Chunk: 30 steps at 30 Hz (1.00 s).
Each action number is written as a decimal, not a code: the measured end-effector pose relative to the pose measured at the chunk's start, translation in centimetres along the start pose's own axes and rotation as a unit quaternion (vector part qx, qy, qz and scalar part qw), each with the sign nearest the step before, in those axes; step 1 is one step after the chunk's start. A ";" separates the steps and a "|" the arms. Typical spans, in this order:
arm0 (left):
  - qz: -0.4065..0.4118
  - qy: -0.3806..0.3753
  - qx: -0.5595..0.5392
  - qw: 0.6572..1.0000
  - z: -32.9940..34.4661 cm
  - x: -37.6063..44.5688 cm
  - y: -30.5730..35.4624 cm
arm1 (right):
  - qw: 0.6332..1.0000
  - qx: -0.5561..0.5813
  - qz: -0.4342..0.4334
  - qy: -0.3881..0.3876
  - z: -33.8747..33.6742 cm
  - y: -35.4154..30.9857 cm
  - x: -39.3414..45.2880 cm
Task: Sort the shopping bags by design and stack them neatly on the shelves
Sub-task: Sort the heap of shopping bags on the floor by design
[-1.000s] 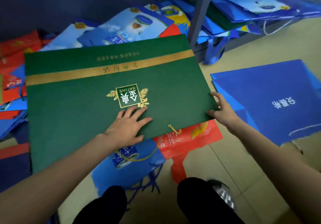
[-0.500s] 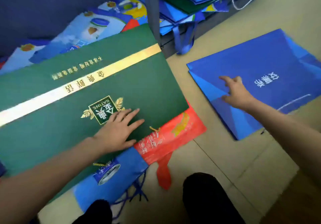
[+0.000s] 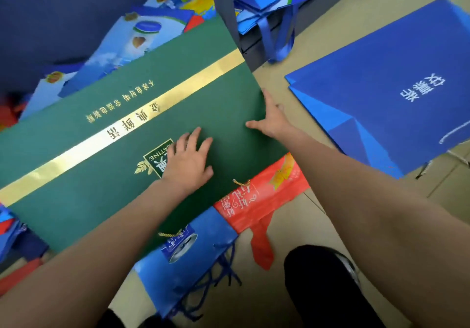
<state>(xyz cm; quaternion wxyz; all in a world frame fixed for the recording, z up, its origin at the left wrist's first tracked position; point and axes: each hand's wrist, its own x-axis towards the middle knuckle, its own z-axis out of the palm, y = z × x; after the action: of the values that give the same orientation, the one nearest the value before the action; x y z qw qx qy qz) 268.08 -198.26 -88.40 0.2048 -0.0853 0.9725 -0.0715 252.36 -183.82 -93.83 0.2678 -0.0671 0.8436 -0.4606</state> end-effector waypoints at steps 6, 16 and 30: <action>0.034 0.114 0.001 0.993 2.0 -2.3 -2.4 | 0.997 0.016 -0.039 0.069 -1.2 0.2 -5.9; 0.102 0.084 -0.002 0.991 1.5 0.4 6.9 | 0.946 -0.178 0.068 0.261 -24.4 5.2 -7.7; -0.185 0.002 -0.312 0.932 2.2 3.9 11.4 | 0.921 -0.330 0.036 -0.206 -8.4 9.2 -7.2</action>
<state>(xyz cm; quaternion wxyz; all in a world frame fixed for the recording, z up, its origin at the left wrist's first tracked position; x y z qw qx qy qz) 263.93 -188.12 -93.90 0.1493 -0.3233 0.9130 0.1991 255.32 -169.77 -94.87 0.4146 -0.2142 0.8759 -0.1224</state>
